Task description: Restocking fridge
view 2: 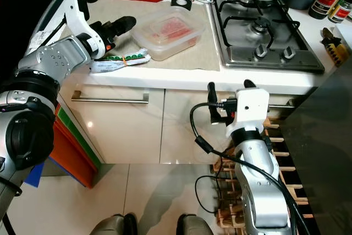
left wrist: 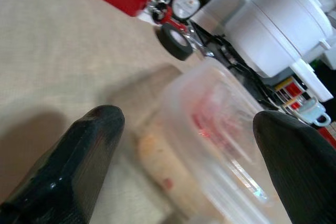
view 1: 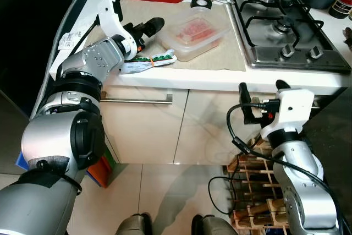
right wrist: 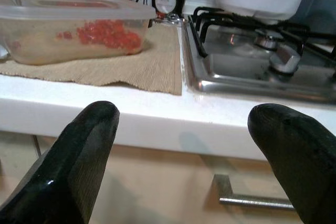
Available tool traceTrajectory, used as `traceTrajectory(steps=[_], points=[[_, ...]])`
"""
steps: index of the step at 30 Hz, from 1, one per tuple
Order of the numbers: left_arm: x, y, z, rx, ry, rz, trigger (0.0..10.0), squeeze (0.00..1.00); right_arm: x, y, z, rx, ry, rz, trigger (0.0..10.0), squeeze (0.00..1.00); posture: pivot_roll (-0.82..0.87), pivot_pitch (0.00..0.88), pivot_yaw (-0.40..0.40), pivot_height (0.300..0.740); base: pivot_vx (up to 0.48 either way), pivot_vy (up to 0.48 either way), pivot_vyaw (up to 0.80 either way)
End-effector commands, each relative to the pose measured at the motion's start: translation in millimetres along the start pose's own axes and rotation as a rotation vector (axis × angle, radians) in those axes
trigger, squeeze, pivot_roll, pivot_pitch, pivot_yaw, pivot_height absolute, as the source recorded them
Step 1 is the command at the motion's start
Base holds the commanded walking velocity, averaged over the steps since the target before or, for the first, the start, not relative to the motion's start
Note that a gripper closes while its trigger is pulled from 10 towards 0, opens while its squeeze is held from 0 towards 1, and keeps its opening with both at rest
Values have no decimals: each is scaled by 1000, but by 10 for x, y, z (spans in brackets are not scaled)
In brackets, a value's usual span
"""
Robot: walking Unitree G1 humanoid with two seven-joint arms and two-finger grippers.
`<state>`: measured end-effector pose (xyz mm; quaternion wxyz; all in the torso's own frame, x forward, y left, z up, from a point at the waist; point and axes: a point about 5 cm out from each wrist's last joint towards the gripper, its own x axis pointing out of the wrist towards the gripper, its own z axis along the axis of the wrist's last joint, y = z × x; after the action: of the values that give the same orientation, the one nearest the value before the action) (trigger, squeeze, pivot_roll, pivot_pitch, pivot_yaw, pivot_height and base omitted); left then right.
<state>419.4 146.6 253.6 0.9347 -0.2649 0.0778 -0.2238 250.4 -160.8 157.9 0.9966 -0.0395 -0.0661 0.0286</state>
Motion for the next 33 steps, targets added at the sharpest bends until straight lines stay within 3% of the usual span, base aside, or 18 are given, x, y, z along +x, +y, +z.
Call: traceTrajectory(steps=[1, 9, 18, 19, 28, 33], points=[[33, -64, 6, 4, 6, -22, 10000, 0, -27, -11, 51, -8, -14, -9, 10000, 0, -245, 161, -15, 740, 0, 0, 0], [85, -147, -40, 0, 21, -48, 10000, 0, -36, -24, 50, -11, -8, -19, 10000, 0, -250, 158, -12, 740, 0, 0, 0], [126, -98, -239, 86, 94, 50, 10000, 0, -6, 30, 16, -1, -2, -17, 10000, 0, -232, 151, -1, 740, 0, 0, 0], [128, -101, -242, 91, 92, 48, 0, 0, -7, 33, 13, 0, -2, -16, 10000, 0, -230, 150, 0, 740, 0, 0, 0], [161, -157, -240, 135, 47, 15, 0, 0, -29, 45, -3, 5, 5, -15, 10000, 0, -236, 150, 3, 740, 0, 0, 0], [188, -235, -173, 58, -26, -22, 0, 0, -43, 54, -14, 9, 10, -16, 10000, 0, -242, 150, 3, 740, 0, 0, 0]])
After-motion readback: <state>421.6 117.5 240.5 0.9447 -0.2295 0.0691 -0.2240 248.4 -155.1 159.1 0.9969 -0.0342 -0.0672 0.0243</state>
